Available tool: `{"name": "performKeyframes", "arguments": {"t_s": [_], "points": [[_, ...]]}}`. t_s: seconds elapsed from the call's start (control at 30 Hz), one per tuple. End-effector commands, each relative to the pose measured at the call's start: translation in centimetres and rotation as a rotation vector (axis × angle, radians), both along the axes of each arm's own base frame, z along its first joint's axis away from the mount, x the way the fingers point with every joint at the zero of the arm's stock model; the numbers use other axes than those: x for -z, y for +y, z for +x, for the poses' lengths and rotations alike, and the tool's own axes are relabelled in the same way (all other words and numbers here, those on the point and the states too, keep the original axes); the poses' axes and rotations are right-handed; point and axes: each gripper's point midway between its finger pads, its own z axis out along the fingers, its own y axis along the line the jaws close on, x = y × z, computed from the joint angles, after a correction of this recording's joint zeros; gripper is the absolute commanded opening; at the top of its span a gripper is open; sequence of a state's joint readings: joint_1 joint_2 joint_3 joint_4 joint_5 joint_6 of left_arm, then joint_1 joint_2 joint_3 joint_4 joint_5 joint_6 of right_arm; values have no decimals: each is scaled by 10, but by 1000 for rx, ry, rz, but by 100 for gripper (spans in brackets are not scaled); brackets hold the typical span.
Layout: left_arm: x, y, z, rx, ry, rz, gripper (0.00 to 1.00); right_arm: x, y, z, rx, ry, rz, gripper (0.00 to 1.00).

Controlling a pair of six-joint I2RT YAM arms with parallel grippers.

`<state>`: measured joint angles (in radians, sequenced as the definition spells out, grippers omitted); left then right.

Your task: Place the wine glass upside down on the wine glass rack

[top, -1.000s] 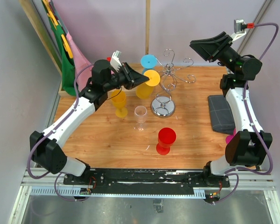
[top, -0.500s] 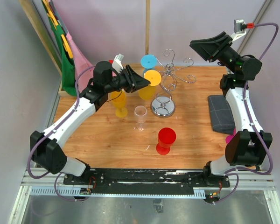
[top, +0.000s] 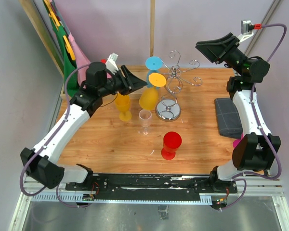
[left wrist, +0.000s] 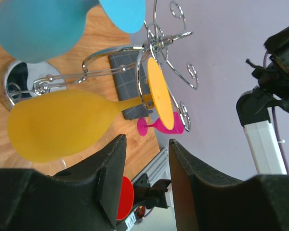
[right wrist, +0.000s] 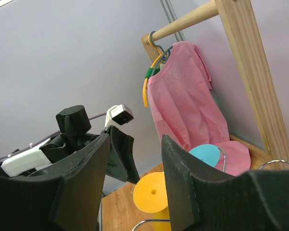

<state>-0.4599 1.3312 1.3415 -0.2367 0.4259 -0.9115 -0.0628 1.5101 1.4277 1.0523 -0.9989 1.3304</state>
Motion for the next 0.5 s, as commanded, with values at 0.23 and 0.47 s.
{"name": "performKeyframes", "arguments": {"t_s": [0.23, 0.47], "points": [[-16, 73, -10, -201, -92, 131, 45, -9, -1, -5, -2, -59, 5, 49], [13, 107, 2, -286, -87, 383, 46, -8, -1, -7, -4, -60, 4, 49]]}}
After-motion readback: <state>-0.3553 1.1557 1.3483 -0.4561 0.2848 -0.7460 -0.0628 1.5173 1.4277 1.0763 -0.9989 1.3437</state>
